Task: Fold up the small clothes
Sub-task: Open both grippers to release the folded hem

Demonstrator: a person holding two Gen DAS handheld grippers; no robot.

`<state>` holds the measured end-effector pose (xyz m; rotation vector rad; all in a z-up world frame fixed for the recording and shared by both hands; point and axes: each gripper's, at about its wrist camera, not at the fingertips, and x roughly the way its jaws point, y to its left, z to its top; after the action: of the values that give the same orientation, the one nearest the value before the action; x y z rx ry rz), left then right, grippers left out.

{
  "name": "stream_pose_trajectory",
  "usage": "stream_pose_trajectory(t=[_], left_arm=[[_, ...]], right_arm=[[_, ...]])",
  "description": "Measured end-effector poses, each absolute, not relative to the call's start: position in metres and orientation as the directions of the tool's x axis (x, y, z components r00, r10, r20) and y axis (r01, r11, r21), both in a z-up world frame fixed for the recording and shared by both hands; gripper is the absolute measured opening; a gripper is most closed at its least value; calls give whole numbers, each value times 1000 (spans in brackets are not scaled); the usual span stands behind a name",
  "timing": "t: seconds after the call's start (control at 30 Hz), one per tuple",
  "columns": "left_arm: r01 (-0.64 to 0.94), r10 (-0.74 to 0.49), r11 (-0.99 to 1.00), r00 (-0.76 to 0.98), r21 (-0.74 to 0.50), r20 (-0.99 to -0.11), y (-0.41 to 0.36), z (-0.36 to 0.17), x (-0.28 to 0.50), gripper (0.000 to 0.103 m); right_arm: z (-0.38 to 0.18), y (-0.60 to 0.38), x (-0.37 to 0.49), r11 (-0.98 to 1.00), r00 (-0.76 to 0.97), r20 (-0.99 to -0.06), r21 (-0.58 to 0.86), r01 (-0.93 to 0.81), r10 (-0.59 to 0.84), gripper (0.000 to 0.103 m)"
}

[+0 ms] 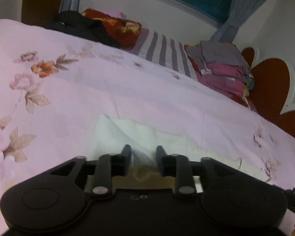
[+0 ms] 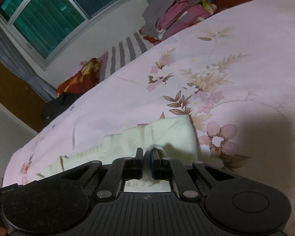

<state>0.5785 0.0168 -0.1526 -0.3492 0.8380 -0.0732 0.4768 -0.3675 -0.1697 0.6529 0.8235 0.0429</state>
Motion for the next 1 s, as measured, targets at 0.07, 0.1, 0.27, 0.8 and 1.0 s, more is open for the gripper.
stream_pose_trajectory(t=[0.07, 0.1, 0.27, 0.8, 1.0], left_arm=[[-71, -228, 923, 689, -378, -688, 23, -146, 577, 56], [-72, -227, 921, 702, -384, -675, 26, -143, 576, 64], [-3, -251, 934, 706, -358, -662, 25, -137, 572, 66], [106, -256, 963, 637, -246, -727, -1, -172, 590, 39], [131, -256, 965, 643, -227, -721, -3, -173, 589, 9]], right_arm=[[-170, -369, 479, 805, 687, -667, 557, 205, 287, 5], [-170, -369, 480, 807, 687, -666, 557, 197, 292, 5], [-166, -371, 480, 822, 697, -653, 546, 164, 295, 6], [-173, -357, 489, 919, 687, -671, 394, 11, 280, 40], [-182, -346, 501, 939, 658, -696, 340, -49, 287, 27]])
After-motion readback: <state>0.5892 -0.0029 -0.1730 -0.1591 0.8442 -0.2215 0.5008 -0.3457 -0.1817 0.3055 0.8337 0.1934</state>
